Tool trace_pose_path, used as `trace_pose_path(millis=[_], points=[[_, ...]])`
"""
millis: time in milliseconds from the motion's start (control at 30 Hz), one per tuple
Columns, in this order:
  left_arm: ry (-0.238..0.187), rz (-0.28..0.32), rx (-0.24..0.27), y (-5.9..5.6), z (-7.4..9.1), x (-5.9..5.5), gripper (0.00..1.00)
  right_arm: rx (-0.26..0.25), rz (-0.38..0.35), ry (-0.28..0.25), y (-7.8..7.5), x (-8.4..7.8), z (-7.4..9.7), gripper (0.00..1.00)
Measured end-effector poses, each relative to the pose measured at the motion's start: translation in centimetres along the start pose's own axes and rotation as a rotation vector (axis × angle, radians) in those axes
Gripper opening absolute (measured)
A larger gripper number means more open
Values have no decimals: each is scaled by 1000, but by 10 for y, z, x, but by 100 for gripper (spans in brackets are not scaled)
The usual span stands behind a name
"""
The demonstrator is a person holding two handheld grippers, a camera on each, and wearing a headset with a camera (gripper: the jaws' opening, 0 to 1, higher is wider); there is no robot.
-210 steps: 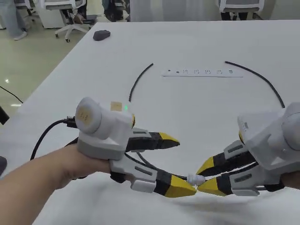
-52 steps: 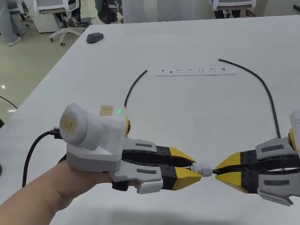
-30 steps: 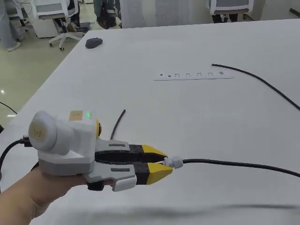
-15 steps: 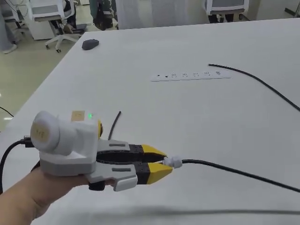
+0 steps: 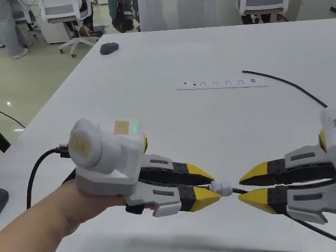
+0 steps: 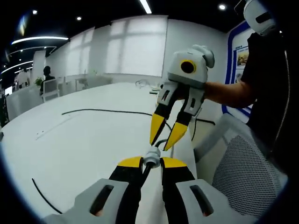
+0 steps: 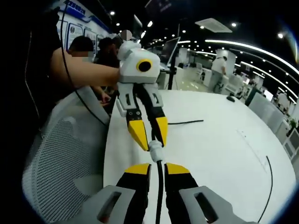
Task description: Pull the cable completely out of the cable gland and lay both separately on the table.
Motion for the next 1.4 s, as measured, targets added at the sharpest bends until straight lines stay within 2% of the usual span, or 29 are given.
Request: trace_pose_path(millis=[67, 100, 200, 433, 500, 567, 633, 733, 900, 1000, 1033, 1067, 1133, 1233, 1367, 1400], points=[[-7, 5, -3, -1, -1, 1, 14, 19, 38, 57, 2, -3, -3, 8], [-8, 6, -6, -1, -1, 1, 14, 15, 69, 53, 2, -2, -4, 7], [3, -3, -17, -3, -3, 0, 14, 11, 86, 55, 1, -4, -1, 0], [6, -16, -12, -4, -6, 0, 14, -5, 82, 61, 1, -7, 0, 0], [-5, -14, -13, -4, -5, 2, 14, -23, 38, 41, -1, -6, 5, 0], [-14, -40, 12, -2, -1, 3, 14, -57, 16, 73, -3, -14, 13, 0], [-32, -67, 33, 0, 2, 4, 14, -100, -21, 84, -8, -26, 26, 0], [-44, -67, 60, 3, 7, 3, 14, -163, -95, 103, -14, -45, 45, 0], [-56, -48, 96, 9, 19, 1, 14, -266, -171, 215, -17, -93, 79, 0], [-53, -40, 113, 11, 26, -3, 14, -280, -173, 221, -14, -114, 89, 0], [-52, -41, 115, 11, 27, -5, 14, -294, -201, 226, -13, -119, 92, 0], [-53, -39, 118, 12, 28, -6, 14, -285, -245, 225, -10, -126, 92, 0], [-51, -27, 118, 12, 27, -7, 14, -284, -240, 231, -9, -131, 91, 0], [-39, -25, 130, 12, 24, -9, 14, -271, -257, 231, -6, -132, 86, 0], [-41, -28, 127, 12, 23, -7, 14, -259, -260, 263, -8, -133, 82, 0], [-40, -28, 127, 12, 23, -6, 14, -253, -306, 257, -7, -132, 82, 0]])
Point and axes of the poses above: the centre of the closed fingertips' face, and the gripper's own axes: z roughly backward along the fingers, y roughly to its left, x roughly out of its top, the point moved 6 cm from there along z, roughly backward along the fingers, and after that the axes turned 13 degrees about z, right-handed, at the moved point
